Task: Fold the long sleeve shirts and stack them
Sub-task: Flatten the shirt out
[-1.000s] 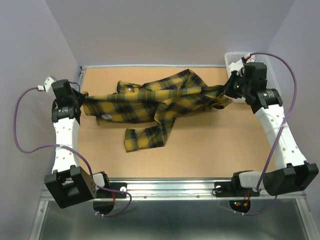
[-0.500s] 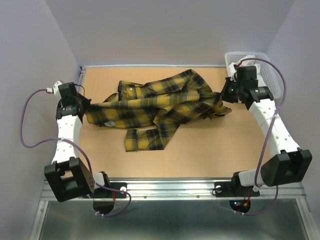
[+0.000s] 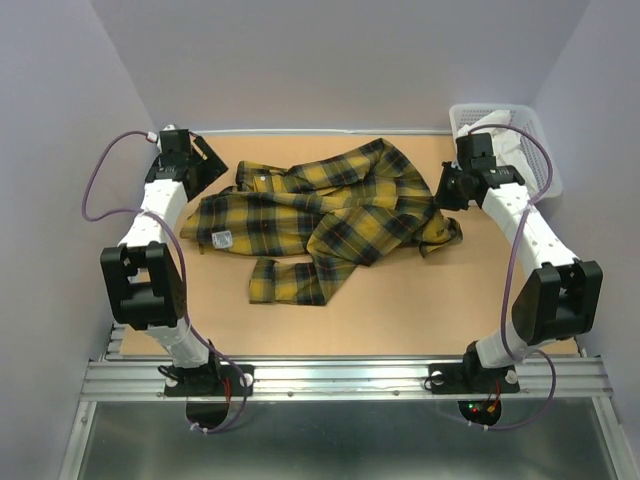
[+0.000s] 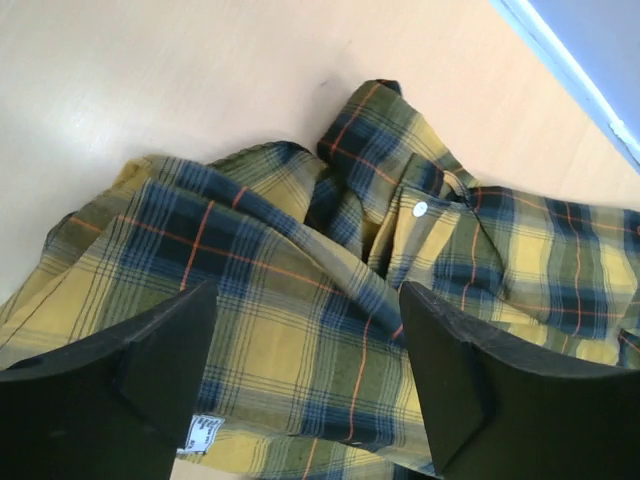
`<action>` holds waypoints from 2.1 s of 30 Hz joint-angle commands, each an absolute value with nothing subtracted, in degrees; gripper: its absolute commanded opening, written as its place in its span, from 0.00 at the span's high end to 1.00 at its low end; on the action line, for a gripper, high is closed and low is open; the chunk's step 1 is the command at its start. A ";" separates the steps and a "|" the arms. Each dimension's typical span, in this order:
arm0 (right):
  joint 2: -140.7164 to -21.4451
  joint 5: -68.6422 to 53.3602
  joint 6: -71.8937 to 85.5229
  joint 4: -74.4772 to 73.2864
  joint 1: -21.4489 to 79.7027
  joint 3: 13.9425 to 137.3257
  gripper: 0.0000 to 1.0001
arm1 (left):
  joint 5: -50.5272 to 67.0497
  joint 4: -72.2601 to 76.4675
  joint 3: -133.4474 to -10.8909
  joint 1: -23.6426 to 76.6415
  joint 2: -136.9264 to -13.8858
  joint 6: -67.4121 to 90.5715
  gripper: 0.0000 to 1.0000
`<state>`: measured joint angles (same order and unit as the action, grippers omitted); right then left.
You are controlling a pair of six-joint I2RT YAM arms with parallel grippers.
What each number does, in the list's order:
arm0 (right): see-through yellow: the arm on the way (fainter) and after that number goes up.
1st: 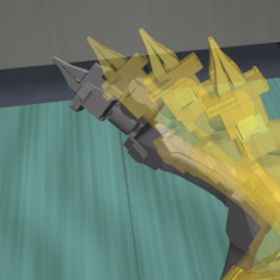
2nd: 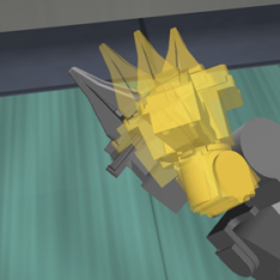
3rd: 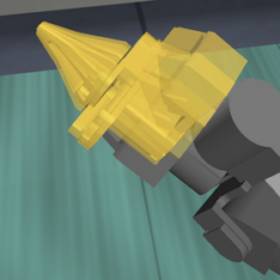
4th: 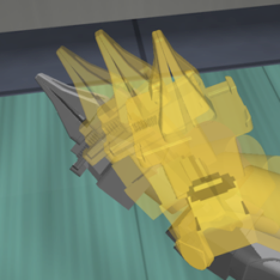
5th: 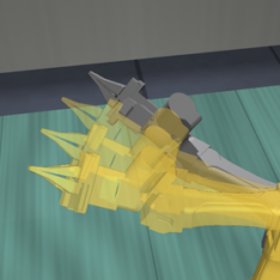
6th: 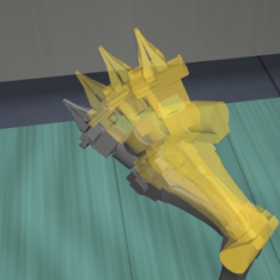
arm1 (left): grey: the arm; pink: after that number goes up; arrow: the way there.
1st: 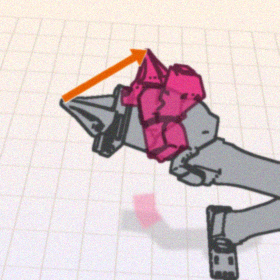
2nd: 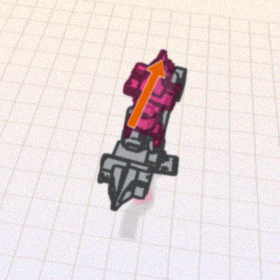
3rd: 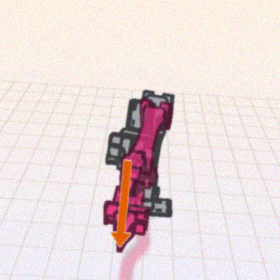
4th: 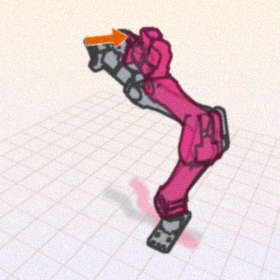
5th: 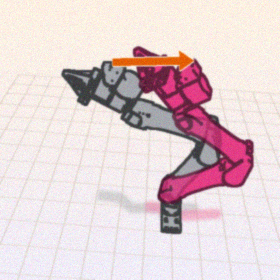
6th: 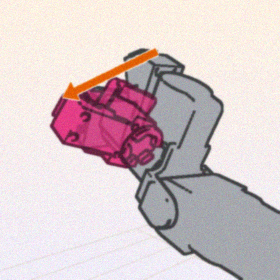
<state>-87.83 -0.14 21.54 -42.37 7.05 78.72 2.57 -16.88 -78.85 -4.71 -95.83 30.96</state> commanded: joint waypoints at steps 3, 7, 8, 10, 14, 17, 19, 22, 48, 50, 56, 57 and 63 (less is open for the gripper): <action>-87.72 2.55 21.89 -39.38 6.07 77.96 0.77 | -4.72 -13.35 -73.14 -5.09 -85.00 32.86 0.09; -85.26 1.23 20.83 -37.89 6.15 75.42 0.81 | -6.06 -13.45 -65.84 -8.25 -82.27 34.10 0.09; -84.73 0.80 20.74 -37.62 6.07 75.06 0.85 | -5.89 -13.19 -64.87 -8.61 -82.27 34.10 0.09; -84.20 0.62 20.74 -37.44 6.15 74.18 0.86 | -5.45 -13.18 -63.90 -9.75 -83.31 34.10 0.09; -81.92 -3.32 20.30 -36.48 6.15 71.20 0.72 | -4.14 -13.01 -66.26 -9.93 -89.01 34.98 0.09; -80.08 -5.18 20.21 -35.51 6.15 69.27 0.52 | -2.99 -14.14 -72.31 -9.93 -94.19 36.56 0.09; -79.37 -5.54 19.95 -35.42 6.24 68.38 0.41 | -2.73 -14.41 -74.68 -9.93 -96.67 37.35 0.09; -77.96 -6.06 20.13 -35.25 6.24 67.06 0.28 | -2.20 -16.08 -79.35 -9.84 -101.59 38.67 0.09; -72.51 -6.50 20.30 -33.57 6.24 62.32 0.21 | -14.58 -30.32 -95.97 -7.12 -114.27 40.51 0.20; -71.46 -6.07 19.95 -33.57 6.15 61.97 0.21 | -16.08 -32.24 -96.68 -6.95 -112.42 41.83 0.23; -69.53 -5.01 18.81 -33.57 6.15 60.82 0.21 | -19.60 -40.24 -105.53 -3.96 -116.17 45.25 0.26; -69.35 -5.01 18.72 -33.57 6.24 60.47 0.21 | -19.86 -43.04 -107.04 -3.52 -117.15 45.70 0.27; -67.33 -5.18 18.37 -33.57 6.24 59.24 0.21 | -20.30 -49.39 -116.01 -1.50 -123.04 47.90 0.31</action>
